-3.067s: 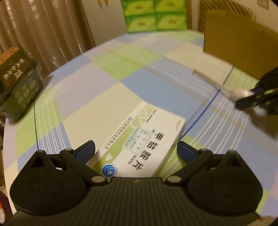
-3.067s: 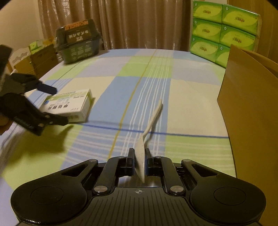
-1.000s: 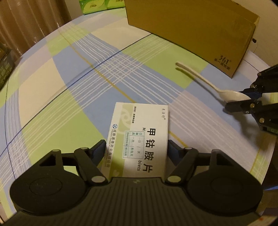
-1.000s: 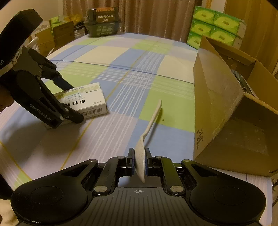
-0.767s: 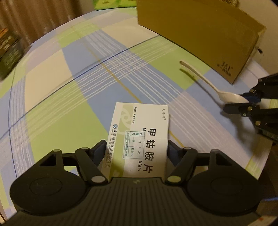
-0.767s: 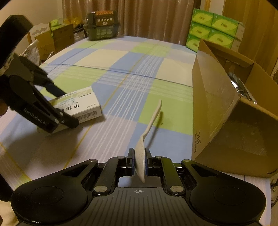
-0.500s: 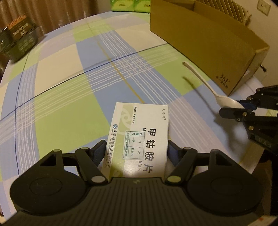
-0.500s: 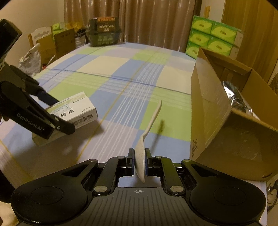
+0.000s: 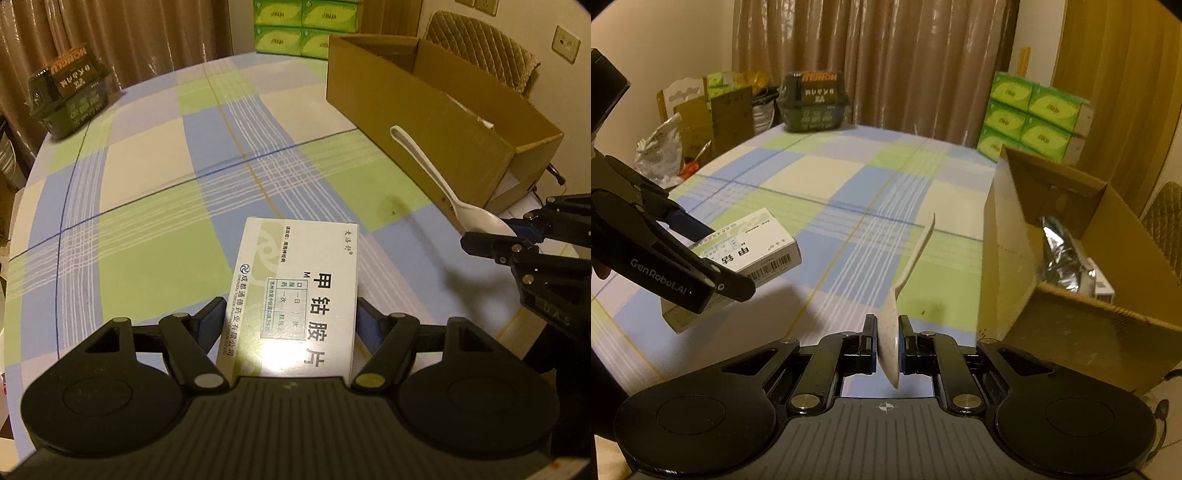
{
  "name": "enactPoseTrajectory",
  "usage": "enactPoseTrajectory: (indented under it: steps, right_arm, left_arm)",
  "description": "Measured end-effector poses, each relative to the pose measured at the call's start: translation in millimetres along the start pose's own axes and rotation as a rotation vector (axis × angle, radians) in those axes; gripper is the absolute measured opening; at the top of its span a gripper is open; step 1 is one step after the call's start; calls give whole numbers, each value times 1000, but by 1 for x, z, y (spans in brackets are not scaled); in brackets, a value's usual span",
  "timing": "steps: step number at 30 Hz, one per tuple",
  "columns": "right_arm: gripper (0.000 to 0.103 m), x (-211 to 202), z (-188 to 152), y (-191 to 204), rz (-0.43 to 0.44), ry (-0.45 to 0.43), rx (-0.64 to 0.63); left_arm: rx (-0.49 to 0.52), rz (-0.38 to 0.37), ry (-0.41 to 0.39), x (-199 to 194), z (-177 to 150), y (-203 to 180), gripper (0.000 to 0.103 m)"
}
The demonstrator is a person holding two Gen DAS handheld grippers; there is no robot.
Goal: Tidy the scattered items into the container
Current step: 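Carry the spoon and white medicine box in both tools over the cardboard box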
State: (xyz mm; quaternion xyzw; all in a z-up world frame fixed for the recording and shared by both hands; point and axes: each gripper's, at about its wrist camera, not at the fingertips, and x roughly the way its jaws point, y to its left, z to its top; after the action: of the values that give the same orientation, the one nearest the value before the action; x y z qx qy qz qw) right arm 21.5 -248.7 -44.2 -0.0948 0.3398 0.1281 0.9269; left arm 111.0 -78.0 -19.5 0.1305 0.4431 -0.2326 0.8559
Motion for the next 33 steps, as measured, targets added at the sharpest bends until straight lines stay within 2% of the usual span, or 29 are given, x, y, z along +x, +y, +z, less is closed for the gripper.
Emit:
enactPoseTrajectory:
  steps: [17,22,33]
  right_arm:
    - [7,-38,17,-22,-58,-107,8]
    - [7,-47,24,-40,-93,-137,22]
    - [7,-62,29,-99,-201,-170,50]
  left_arm:
    - [20,-17,-79,-30,22,-36,69]
    - [24,-36,-108,-33,41,-50,69]
    - [37,-128,-166,-29,94,-103,69]
